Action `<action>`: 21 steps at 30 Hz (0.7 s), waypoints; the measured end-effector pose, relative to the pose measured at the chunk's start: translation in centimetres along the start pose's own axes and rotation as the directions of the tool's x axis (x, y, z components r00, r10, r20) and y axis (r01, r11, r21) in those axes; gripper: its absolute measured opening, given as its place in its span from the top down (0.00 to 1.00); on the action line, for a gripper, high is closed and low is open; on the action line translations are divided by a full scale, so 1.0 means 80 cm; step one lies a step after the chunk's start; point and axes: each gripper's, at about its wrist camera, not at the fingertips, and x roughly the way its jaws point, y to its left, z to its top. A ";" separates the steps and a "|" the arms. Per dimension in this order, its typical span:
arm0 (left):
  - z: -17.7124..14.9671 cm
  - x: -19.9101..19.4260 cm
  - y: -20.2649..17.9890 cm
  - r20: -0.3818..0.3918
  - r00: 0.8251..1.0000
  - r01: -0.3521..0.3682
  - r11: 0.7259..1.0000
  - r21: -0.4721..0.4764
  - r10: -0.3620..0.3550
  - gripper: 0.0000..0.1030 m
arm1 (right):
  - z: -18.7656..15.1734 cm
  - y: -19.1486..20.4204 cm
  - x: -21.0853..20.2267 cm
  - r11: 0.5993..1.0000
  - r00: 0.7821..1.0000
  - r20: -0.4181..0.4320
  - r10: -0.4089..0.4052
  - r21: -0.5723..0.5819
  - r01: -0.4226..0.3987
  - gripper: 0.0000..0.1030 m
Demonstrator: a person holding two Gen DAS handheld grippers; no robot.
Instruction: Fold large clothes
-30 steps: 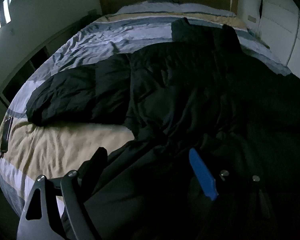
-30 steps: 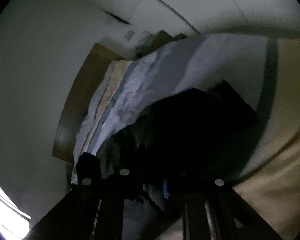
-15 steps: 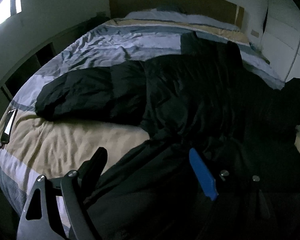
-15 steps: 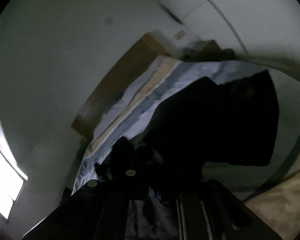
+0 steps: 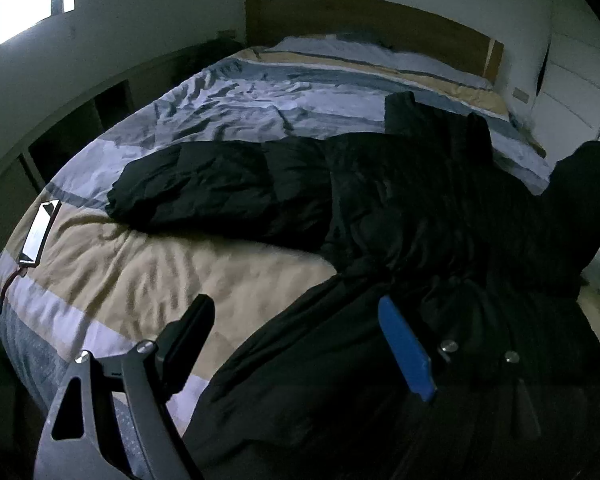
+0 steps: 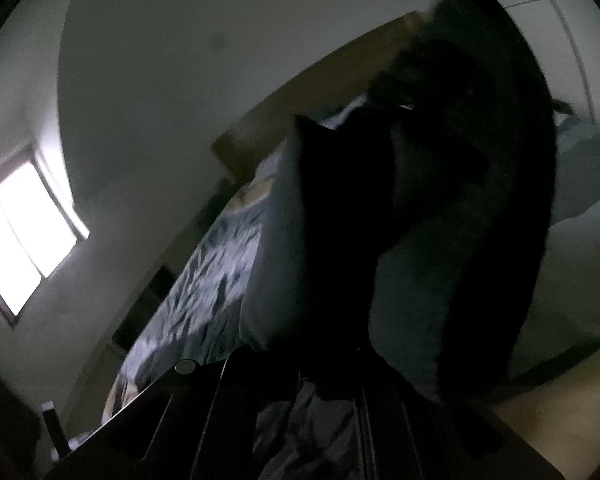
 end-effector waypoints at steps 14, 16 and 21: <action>-0.011 -0.018 0.002 -0.005 1.000 0.005 1.000 -0.010 -0.005 0.19 | -0.120 0.007 0.064 0.996 0.956 -0.291 -0.044 -0.089 0.018 0.93; -0.010 -0.026 -0.001 0.000 1.000 0.011 1.000 -0.010 -0.011 0.19 | -0.131 0.006 0.072 0.995 0.943 -0.328 -0.062 -0.099 0.031 0.91; -0.003 -0.054 -0.022 0.019 0.999 0.036 0.999 0.007 -0.036 0.19 | -0.112 0.016 0.076 0.991 0.928 -0.358 -0.101 -0.116 0.063 0.87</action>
